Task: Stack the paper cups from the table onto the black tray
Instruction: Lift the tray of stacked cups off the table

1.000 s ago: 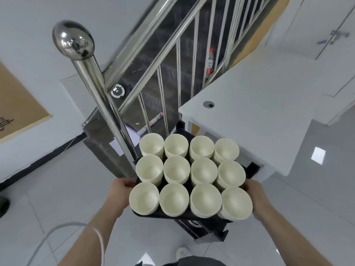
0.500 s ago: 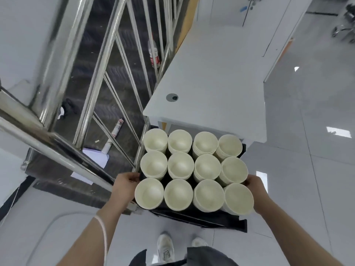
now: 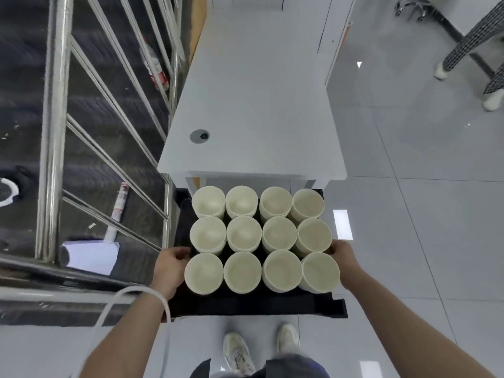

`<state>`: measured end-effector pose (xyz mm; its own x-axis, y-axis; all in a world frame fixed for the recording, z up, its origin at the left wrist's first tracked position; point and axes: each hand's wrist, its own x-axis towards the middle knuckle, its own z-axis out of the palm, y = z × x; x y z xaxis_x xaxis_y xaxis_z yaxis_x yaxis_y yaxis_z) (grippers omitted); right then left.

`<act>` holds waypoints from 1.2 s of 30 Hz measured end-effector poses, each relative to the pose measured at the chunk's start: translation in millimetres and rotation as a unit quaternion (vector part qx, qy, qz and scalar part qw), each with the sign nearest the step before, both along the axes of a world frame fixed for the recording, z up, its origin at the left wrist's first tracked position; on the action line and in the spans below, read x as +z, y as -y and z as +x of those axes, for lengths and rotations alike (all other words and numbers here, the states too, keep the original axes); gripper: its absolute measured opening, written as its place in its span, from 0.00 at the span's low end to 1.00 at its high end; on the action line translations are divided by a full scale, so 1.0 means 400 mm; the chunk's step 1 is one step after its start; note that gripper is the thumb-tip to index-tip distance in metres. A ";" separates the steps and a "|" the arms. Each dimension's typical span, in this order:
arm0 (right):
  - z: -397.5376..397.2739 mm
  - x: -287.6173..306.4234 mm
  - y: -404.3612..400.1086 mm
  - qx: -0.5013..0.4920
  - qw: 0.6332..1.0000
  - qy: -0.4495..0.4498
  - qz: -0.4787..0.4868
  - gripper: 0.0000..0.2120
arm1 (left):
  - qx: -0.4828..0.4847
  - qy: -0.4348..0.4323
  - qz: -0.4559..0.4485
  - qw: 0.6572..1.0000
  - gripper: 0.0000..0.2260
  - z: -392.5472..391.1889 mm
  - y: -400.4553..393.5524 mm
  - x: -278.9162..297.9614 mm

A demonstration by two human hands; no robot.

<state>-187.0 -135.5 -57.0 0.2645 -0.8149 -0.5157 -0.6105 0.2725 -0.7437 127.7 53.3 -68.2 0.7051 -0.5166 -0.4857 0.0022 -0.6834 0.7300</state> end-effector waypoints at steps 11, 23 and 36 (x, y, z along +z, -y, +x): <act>0.024 -0.030 0.004 -0.006 1.000 -0.010 -0.005 0.15 | 0.027 -0.022 -0.005 0.999 0.05 0.007 0.000 -0.040; 0.028 -0.037 0.006 0.004 1.000 -0.011 -0.016 0.12 | 0.045 -0.040 -0.023 0.998 0.13 0.001 -0.005 -0.034; 0.029 -0.027 0.002 0.015 1.000 -0.015 -0.017 0.18 | 0.044 -0.043 -0.018 0.998 0.13 0.009 -0.013 -0.038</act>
